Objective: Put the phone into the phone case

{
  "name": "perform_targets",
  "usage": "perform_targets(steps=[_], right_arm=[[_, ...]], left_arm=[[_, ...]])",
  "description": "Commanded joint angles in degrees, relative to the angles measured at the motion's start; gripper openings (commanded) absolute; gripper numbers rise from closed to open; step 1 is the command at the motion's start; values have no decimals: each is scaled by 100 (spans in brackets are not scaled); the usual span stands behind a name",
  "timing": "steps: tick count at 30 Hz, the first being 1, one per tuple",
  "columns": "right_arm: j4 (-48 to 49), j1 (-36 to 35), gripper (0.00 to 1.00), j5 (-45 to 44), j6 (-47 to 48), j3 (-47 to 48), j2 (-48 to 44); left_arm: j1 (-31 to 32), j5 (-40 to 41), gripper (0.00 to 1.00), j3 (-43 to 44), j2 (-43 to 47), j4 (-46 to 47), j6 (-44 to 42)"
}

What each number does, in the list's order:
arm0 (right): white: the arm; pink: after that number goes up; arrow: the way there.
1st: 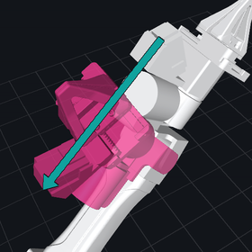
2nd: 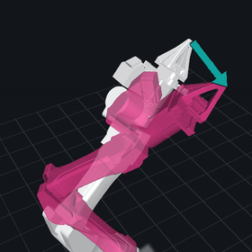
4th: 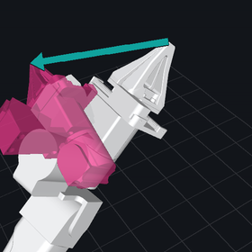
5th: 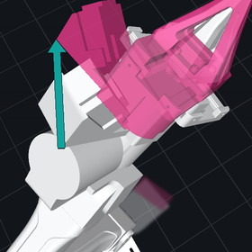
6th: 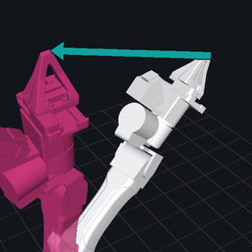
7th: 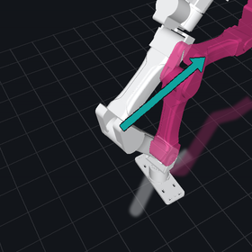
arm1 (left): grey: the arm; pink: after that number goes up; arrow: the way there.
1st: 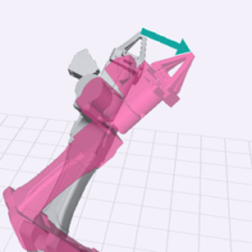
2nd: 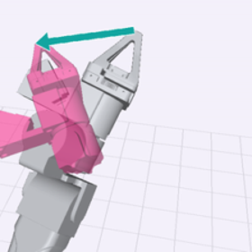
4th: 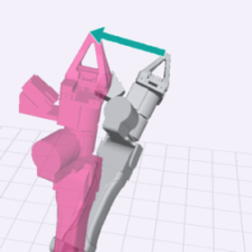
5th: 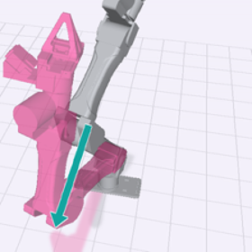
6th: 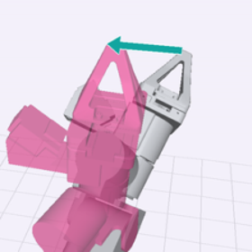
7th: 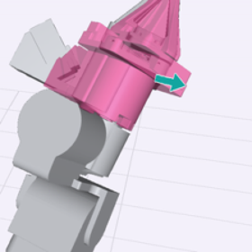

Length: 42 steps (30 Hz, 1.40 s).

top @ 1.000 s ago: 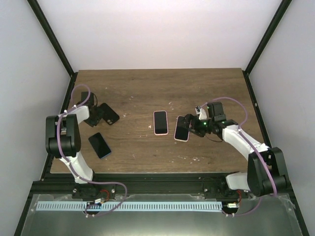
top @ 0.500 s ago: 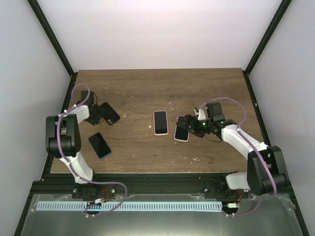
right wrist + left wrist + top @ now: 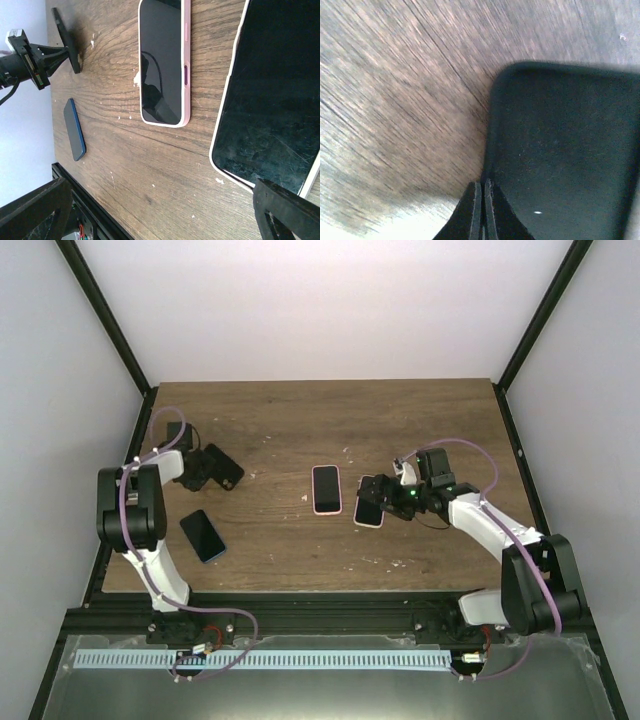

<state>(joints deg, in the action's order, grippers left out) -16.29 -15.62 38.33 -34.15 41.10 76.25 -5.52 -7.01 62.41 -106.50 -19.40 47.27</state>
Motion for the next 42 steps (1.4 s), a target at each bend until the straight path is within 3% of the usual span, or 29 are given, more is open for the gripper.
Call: perform_targets(steps=[1,7,15,25,27,30,35,39,42], right_arm=[[17,-99,100,48,94,116,-10],[-6,-133,100,71,104,26,-220],[410,-207,100,13,-366,-712,-1159],[380,-206,100,87,-133,-760,-1489],[320,-205,100,74,-92,-744,-1511],[158,-209,100,-90,45,-710,-1559],[167,-205,100,-130,120,-751,-1683],[204,-208,100,-27,127,-754,-1736],[175,-205,100,-38,117,-740,-1765]], left_arm=[[130,74,0,178,93,-721,-388],[705,55,0,-31,771,-1336,-919],[2416,7,0,-705,1439,-1657,-958],[3152,252,4,-729,1286,-1776,-710],[3194,227,13,-737,1295,-1770,-707],[3197,394,46,-759,1360,-1855,-693],[3085,922,82,-627,1481,-2355,-673],[2569,887,99,-729,1663,-2525,-590],[2160,1074,100,-761,1856,-2691,-641]])
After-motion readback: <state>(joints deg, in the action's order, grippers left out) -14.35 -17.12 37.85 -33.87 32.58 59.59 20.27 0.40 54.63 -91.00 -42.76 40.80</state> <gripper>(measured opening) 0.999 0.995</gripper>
